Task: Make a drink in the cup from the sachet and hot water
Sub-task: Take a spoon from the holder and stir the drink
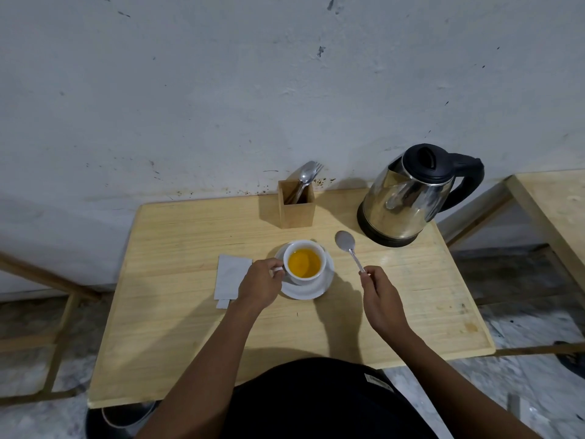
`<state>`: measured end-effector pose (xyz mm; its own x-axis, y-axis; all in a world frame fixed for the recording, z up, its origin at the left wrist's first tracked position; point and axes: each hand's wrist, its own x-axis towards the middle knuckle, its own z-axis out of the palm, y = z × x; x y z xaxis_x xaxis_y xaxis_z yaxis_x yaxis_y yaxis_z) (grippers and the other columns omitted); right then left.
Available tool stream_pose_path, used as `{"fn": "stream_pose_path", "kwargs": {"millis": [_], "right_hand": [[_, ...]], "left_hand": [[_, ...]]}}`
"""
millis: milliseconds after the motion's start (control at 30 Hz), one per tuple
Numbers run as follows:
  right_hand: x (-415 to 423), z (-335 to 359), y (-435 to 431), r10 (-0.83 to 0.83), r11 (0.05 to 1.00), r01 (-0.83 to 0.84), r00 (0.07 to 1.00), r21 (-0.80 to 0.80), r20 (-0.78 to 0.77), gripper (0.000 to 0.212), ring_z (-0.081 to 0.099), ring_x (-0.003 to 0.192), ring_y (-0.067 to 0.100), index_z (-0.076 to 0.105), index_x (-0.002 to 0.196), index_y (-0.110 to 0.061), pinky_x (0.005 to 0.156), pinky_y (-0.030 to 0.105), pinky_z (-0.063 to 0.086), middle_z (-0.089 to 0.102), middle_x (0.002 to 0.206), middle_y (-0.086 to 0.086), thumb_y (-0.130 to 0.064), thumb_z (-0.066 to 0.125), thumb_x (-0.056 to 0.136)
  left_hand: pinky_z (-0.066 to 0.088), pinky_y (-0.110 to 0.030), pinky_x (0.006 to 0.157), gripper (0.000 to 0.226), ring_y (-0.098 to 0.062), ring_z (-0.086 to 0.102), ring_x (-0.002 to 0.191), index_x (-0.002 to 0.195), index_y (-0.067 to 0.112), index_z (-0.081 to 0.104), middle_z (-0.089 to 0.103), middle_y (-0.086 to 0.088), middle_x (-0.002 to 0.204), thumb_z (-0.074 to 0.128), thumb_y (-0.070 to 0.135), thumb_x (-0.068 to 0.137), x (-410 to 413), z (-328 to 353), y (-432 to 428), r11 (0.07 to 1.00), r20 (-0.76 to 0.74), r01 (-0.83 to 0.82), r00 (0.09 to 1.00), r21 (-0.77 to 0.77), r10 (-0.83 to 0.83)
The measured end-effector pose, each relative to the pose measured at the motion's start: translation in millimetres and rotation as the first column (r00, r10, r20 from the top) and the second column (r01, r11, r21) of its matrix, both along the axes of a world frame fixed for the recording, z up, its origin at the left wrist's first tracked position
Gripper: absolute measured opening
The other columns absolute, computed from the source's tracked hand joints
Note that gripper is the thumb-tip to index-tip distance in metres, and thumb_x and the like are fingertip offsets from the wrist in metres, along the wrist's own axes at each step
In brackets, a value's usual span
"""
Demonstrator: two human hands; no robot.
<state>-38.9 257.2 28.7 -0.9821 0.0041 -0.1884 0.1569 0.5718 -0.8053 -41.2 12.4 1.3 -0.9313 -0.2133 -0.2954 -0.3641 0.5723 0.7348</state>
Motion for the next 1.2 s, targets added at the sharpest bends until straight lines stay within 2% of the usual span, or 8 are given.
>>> {"fn": "stream_pose_path", "kwargs": {"millis": [100,200,400,567,700,867,1033,1200], "right_hand": [[-8,-19,-2,-0.110,0.991,0.117,0.988,-0.068,0.108,0.018,0.049,0.062,0.018,0.053,0.096,-0.013,0.060,0.035,0.038,0.054,0.069,0.003,-0.024,0.040,0.102],[-14,-36,-4,-0.128,0.988,0.140,0.978,-0.063,0.161,0.020,0.051,0.067,0.020,0.054,0.099,-0.011,0.060,0.033,0.039,0.055,0.070,0.001,-0.025,0.040,0.102],[-30,-50,-5,-0.062,0.987,0.025,0.972,0.160,0.229,0.024,0.058,0.083,0.021,0.053,0.102,-0.019,0.071,0.033,0.041,0.062,0.090,-0.001,-0.037,0.039,0.101],[-39,-50,-6,-0.048,0.955,-0.025,0.970,0.294,0.237,0.022,0.060,0.082,0.020,0.053,0.095,-0.028,0.073,0.031,0.044,0.062,0.087,-0.006,-0.049,0.045,0.094],[-41,-50,-6,-0.012,0.927,-0.077,0.972,0.367,0.236,0.021,0.061,0.081,0.021,0.059,0.091,-0.028,0.072,0.032,0.048,0.064,0.085,-0.005,-0.046,0.048,0.092],[-40,-51,-8,-0.020,0.921,-0.071,0.973,0.383,0.228,0.023,0.062,0.081,0.021,0.063,0.096,-0.026,0.072,0.032,0.049,0.066,0.090,-0.003,-0.043,0.049,0.091],[-36,-46,-9,-0.032,0.883,-0.063,0.981,0.465,0.193,0.023,0.056,0.075,0.020,0.054,0.103,-0.022,0.067,0.030,0.042,0.061,0.085,-0.004,-0.041,0.051,0.091],[-35,-46,-7,-0.012,0.881,-0.082,0.981,0.467,0.195,0.021,0.056,0.075,0.019,0.053,0.105,-0.024,0.067,0.029,0.042,0.062,0.087,-0.006,-0.039,0.051,0.091]], "left_hand": [[0.054,-0.043,0.086,0.019,-0.023,0.065,0.098,0.102,0.018,0.070,0.073,-0.004,0.104,0.056,0.018,0.091,0,1,1,1.000,-0.004,-0.005,1.000,0.008,0.005],[0.053,-0.042,0.086,0.019,-0.024,0.065,0.099,0.104,0.017,0.070,0.072,-0.005,0.105,0.056,0.018,0.091,0,1,1,1.000,0.000,-0.002,1.000,0.009,0.002],[0.053,-0.042,0.087,0.020,-0.023,0.064,0.100,0.105,0.017,0.069,0.072,-0.005,0.107,0.055,0.019,0.091,0,4,1,1.000,0.013,0.005,1.000,0.001,-0.005],[0.054,-0.041,0.086,0.019,-0.023,0.065,0.098,0.104,0.016,0.070,0.072,-0.005,0.105,0.056,0.018,0.091,0,6,1,1.000,0.006,0.005,1.000,-0.001,-0.005],[0.053,-0.041,0.087,0.019,-0.023,0.064,0.100,0.104,0.017,0.070,0.072,-0.005,0.106,0.055,0.019,0.091,-1,6,1,1.000,0.016,0.002,1.000,0.000,-0.002],[0.052,-0.039,0.088,0.021,-0.023,0.064,0.102,0.107,0.016,0.069,0.071,-0.006,0.109,0.056,0.019,0.091,0,6,2,1.000,0.011,-0.010,1.000,0.002,0.010],[0.052,-0.038,0.088,0.021,-0.024,0.064,0.104,0.109,0.016,0.068,0.071,-0.006,0.110,0.056,0.019,0.092,1,7,3,1.000,0.019,-0.015,1.000,-0.002,0.015],[0.052,-0.039,0.088,0.023,-0.023,0.063,0.105,0.111,0.017,0.067,0.070,-0.005,0.113,0.056,0.020,0.092,1,8,3,1.000,0.023,-0.020,1.000,-0.013,0.020]]}}
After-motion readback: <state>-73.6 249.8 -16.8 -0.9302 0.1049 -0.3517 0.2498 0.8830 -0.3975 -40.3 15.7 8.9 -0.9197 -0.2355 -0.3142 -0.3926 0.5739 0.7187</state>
